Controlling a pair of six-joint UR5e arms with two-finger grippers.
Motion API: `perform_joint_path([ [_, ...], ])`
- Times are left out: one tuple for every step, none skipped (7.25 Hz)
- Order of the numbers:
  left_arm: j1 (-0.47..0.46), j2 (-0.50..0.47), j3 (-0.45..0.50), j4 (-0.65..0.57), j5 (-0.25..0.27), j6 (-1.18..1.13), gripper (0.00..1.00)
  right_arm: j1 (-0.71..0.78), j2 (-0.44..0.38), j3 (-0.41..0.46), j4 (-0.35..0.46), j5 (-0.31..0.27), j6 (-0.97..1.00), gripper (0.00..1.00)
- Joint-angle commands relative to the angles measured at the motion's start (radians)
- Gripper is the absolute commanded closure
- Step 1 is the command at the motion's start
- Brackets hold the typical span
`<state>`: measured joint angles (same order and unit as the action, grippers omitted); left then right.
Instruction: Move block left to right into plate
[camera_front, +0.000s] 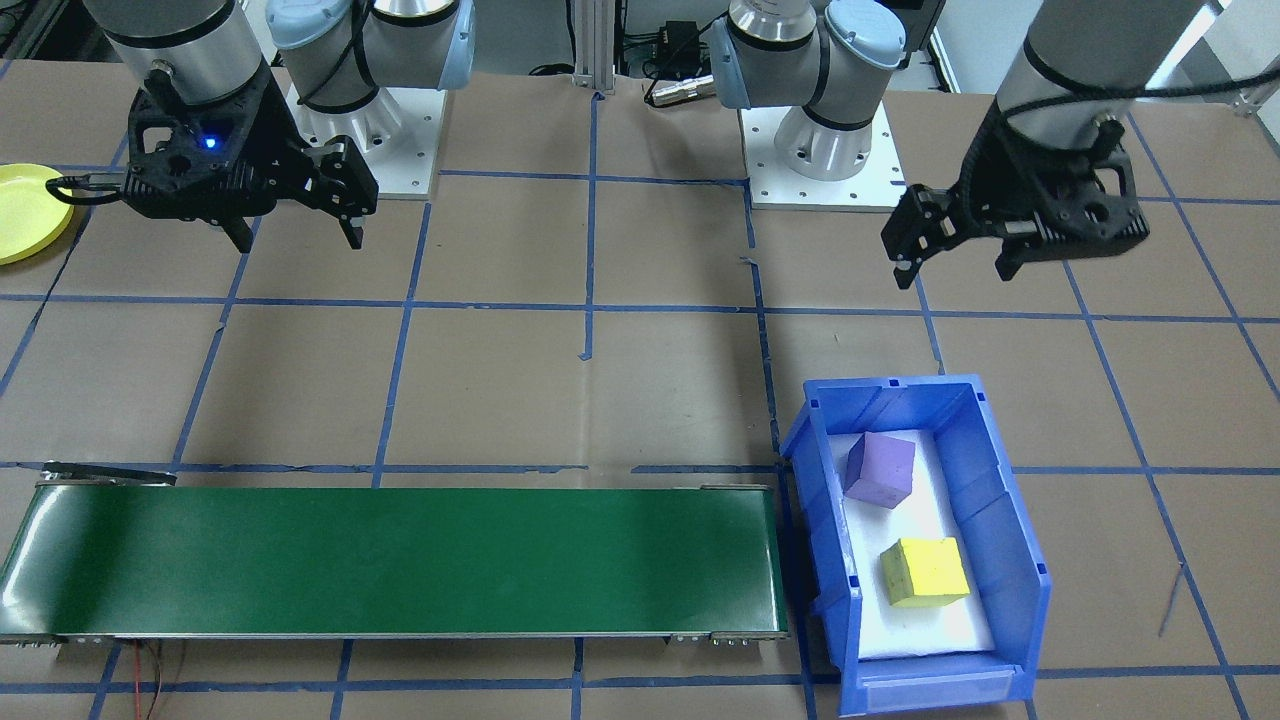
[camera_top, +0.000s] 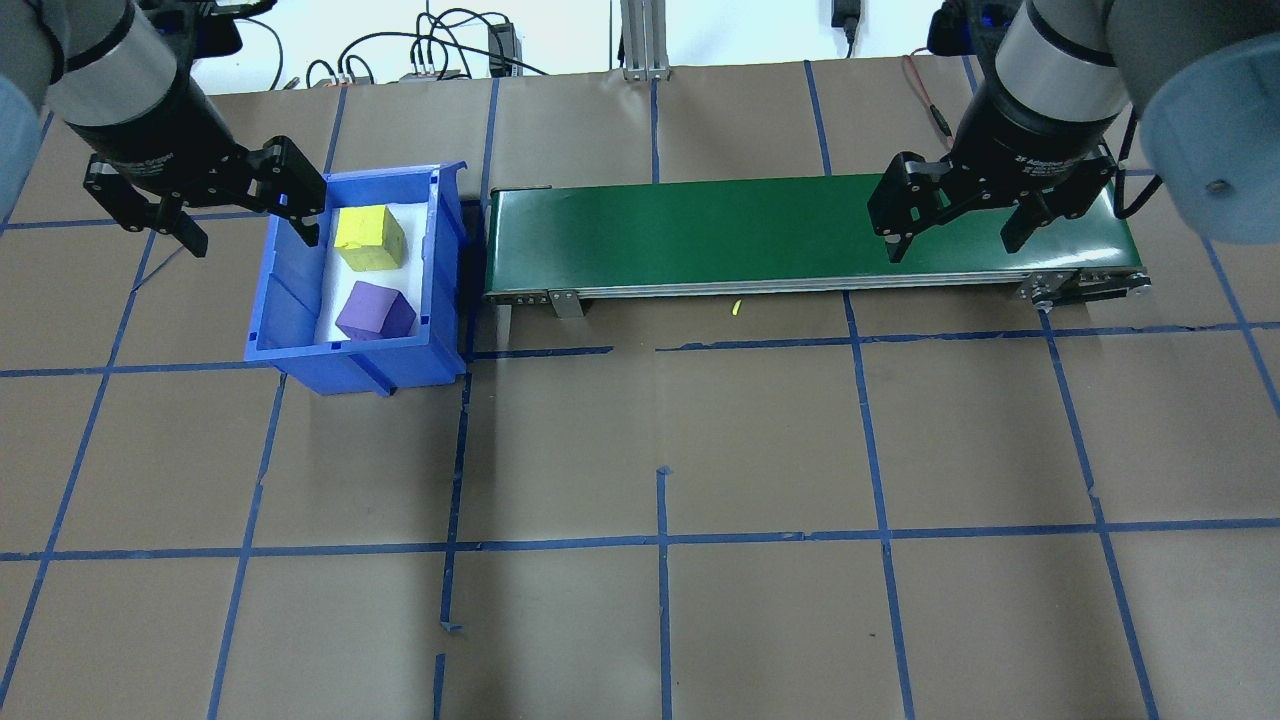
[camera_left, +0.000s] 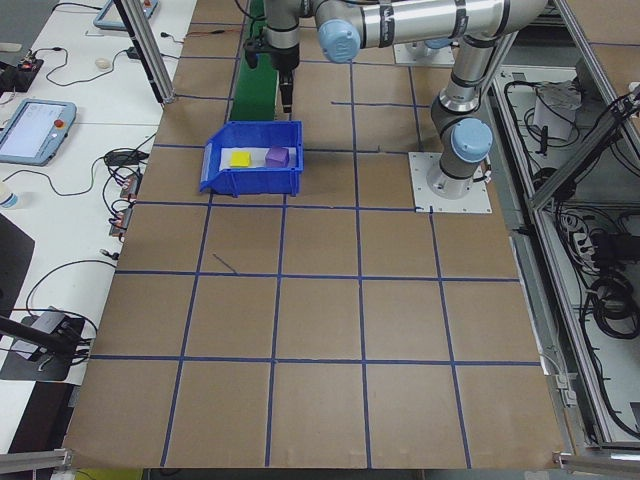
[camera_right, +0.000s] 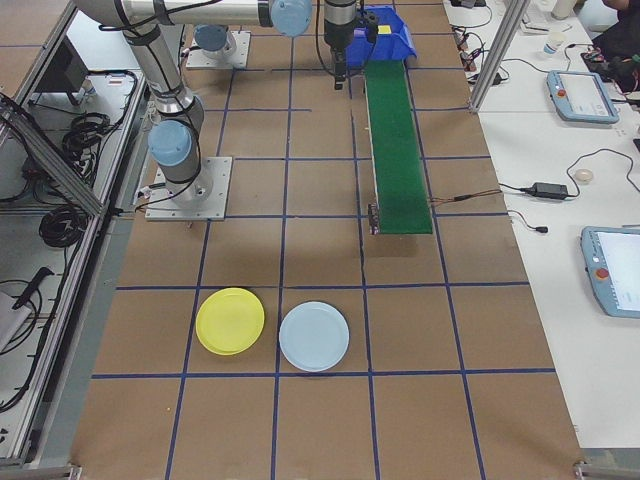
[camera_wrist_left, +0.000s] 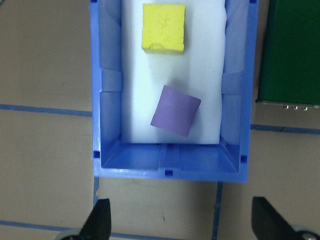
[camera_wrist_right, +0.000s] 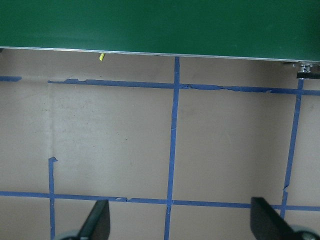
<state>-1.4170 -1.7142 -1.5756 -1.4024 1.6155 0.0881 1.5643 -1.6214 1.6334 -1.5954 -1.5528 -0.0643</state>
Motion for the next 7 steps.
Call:
perform_joint_path([
  [0.004, -0.137, -0.020, 0.120, -0.003, 0.038, 0.00, -0.001, 0.000, 0.000, 0.000, -0.001, 0.000, 0.00],
  [0.004, -0.160, -0.030, 0.175, -0.003, 0.068, 0.00, 0.000, 0.000, 0.000, 0.000, -0.001, 0.000, 0.00],
  [0.004, -0.179, -0.046, 0.192, -0.003, 0.096, 0.00, 0.000, 0.000, 0.000, 0.000, -0.001, 0.001, 0.00],
  [0.004, -0.183, -0.072, 0.206, -0.002, 0.098, 0.00, -0.001, 0.000, 0.000, 0.000, -0.001, 0.000, 0.00],
  [0.004, -0.192, -0.102, 0.264, -0.018, 0.095, 0.00, -0.001, 0.000, -0.001, 0.000, -0.001, 0.000, 0.00],
  [0.009, -0.197, -0.125, 0.270, -0.054, 0.122, 0.00, -0.001, 0.000, -0.001, 0.000, 0.002, 0.000, 0.00],
  [0.022, -0.205, -0.144, 0.272, -0.055, 0.178, 0.00, -0.001, 0.000, -0.001, 0.000, 0.000, 0.000, 0.00],
])
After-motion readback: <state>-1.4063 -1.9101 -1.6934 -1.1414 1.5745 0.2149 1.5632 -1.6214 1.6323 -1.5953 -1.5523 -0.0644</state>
